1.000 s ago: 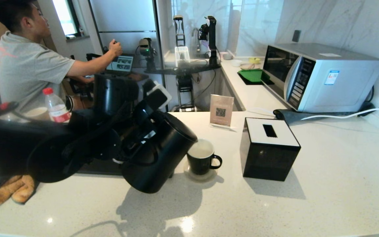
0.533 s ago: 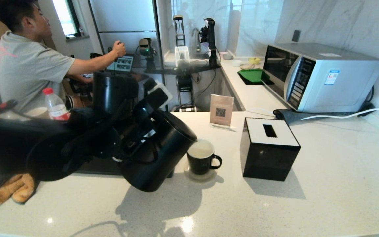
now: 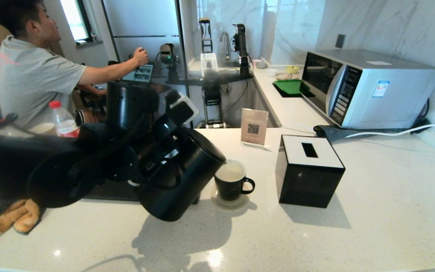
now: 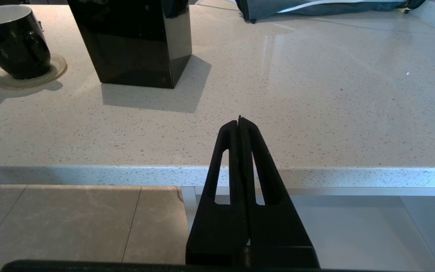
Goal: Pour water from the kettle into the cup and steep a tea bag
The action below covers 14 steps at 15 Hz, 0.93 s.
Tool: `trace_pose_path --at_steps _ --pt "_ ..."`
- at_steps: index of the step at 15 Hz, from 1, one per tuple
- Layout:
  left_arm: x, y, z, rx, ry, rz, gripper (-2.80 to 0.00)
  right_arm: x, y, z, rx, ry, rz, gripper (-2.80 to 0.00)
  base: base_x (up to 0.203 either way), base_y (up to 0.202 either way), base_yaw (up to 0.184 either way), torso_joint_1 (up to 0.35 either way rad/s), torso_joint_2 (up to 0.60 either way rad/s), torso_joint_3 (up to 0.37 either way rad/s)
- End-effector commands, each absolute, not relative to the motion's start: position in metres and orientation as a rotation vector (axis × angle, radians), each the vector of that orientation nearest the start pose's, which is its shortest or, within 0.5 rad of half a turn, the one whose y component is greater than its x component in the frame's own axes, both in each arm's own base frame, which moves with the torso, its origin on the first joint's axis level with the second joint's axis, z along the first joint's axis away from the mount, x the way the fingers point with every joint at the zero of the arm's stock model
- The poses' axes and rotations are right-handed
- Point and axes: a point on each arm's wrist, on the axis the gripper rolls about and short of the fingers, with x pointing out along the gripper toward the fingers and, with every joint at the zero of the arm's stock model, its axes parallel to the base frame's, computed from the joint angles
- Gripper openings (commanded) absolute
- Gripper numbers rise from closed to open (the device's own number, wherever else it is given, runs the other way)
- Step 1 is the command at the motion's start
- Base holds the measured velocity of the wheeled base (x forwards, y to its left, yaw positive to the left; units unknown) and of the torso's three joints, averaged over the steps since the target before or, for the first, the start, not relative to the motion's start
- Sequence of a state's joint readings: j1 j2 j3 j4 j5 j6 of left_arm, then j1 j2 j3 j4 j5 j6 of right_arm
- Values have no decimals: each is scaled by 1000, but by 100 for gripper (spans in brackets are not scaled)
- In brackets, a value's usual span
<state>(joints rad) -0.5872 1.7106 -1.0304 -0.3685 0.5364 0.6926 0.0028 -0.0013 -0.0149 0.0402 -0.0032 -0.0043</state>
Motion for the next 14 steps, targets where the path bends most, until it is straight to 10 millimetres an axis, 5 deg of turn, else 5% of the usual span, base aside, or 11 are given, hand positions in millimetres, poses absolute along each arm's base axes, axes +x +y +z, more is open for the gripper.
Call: trace_pose_path --at_steps 1,14 --pt "272 -167 216 861 234 -137 -280 -24 0 75 -5 27 0 -280 0 0 0 0 0 0" --pt "271 -167 215 881 256 -146 -280 -24 0 75 -5 26 0 -280 0 0 0 0 0 0"
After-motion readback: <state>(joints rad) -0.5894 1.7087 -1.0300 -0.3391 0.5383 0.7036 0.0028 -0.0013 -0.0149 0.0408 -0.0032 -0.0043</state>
